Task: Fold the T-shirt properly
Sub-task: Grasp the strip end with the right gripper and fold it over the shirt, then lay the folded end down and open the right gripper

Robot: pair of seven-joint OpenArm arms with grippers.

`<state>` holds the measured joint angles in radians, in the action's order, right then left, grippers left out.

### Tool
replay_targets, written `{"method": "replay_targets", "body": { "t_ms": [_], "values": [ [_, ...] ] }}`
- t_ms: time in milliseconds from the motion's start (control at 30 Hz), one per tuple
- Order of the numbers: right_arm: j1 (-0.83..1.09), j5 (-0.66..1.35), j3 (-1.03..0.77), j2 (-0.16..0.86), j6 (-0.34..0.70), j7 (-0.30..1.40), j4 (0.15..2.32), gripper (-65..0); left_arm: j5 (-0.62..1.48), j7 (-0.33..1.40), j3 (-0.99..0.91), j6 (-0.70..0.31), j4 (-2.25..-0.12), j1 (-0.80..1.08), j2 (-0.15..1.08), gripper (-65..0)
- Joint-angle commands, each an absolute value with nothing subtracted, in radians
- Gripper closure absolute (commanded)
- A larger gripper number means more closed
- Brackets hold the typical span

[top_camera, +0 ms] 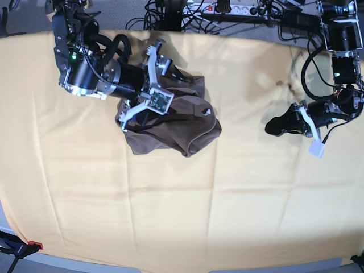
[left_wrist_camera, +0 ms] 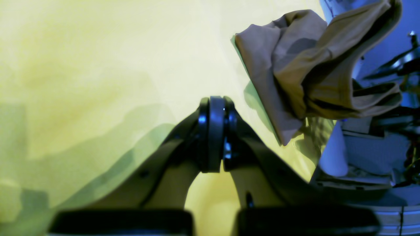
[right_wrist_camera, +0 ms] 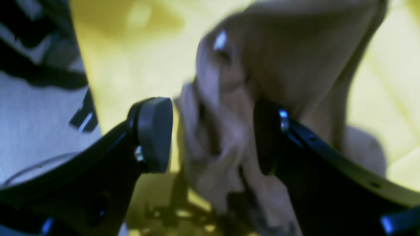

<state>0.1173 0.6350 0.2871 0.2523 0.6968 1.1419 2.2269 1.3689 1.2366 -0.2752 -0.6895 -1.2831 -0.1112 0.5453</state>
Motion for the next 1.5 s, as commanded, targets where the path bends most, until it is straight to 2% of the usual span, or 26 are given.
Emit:
{"method": "replay_targets", "body": {
  "t_ms": [0, 133, 167, 200, 333, 367, 467, 667, 900, 1033, 1100, 1267, 1467],
  "values": [
    [0.115, 0.641, 0.286, 0.255, 0.698, 1.122, 2.244, -40.5, 1.395, 1.216, -0.282, -0.698, -1.3, -0.128, 0.565, 0.0],
    [0.141, 0.574, 0.286, 0.266, 0.698, 1.1, 2.243, -39.9, 1.396, 1.197, -0.282, -0.698, -1.3, -0.128, 0.565, 0.0],
    [0.141, 0.553, 0.286, 0.266, 0.698, 1.085, 2.243, -37.2, 1.396, 1.195, -0.282, -0.698, -1.3, -0.128, 0.565, 0.0],
    [0.141, 0.536, 0.286, 0.266, 0.698, 1.066, 2.243, -32.2, 1.396, 1.192, -0.282, -0.698, -1.3, -0.128, 0.565, 0.0],
    [0.141, 0.523, 0.286, 0.26, 0.698, 0.969, 2.243, -0.9, 1.396, 1.19, -0.282, -0.698, -1.3, -0.128, 0.565, 0.0],
    [0.141, 0.523, 0.287, 0.256, 0.698, 0.94, 2.243, 0.0, 1.396, 1.19, -0.282, -0.698, -1.3, -0.128, 0.565, 0.0],
    [0.141, 0.523, 0.288, 0.214, 0.698, 0.88, 2.243, 0.0, 1.396, 1.19, -0.282, -0.698, -1.3, -0.128, 0.565, 0.0],
    [0.139, 0.523, 0.31, 0.126, 0.698, 0.875, 2.201, 0.0, 1.396, 1.189, -0.282, -0.698, -1.3, -0.128, 0.565, 0.0],
    [0.124, 0.518, 0.429, 0.097, 0.698, 0.875, 2.089, 0.0, 1.396, 1.185, -0.282, -0.698, -1.3, -0.128, 0.565, 0.0],
    [0.083, 0.523, 0.479, 0.096, 0.698, 0.871, 2.078, -22.0, 1.396, 1.185, -0.282, -0.698, -1.3, -0.128, 0.565, 0.0],
    [0.065, 0.522, 0.502, 0.096, 0.698, 0.864, 2.078, -29.7, 1.396, 1.186, -0.282, -0.698, -1.3, -0.128, 0.565, 0.0],
    [0.015, 0.523, 0.551, 0.095, 0.698, 0.863, 2.081, -30.7, 1.396, 1.186, -0.282, -0.698, -1.3, -0.128, 0.565, 0.0],
    [-0.042, 0.475, 0.499, 0.094, 0.692, 0.882, 2.131, -30.0, 1.395, 1.187, -0.282, -0.698, -1.3, -0.128, 0.565, 0.0]
  ]
}}
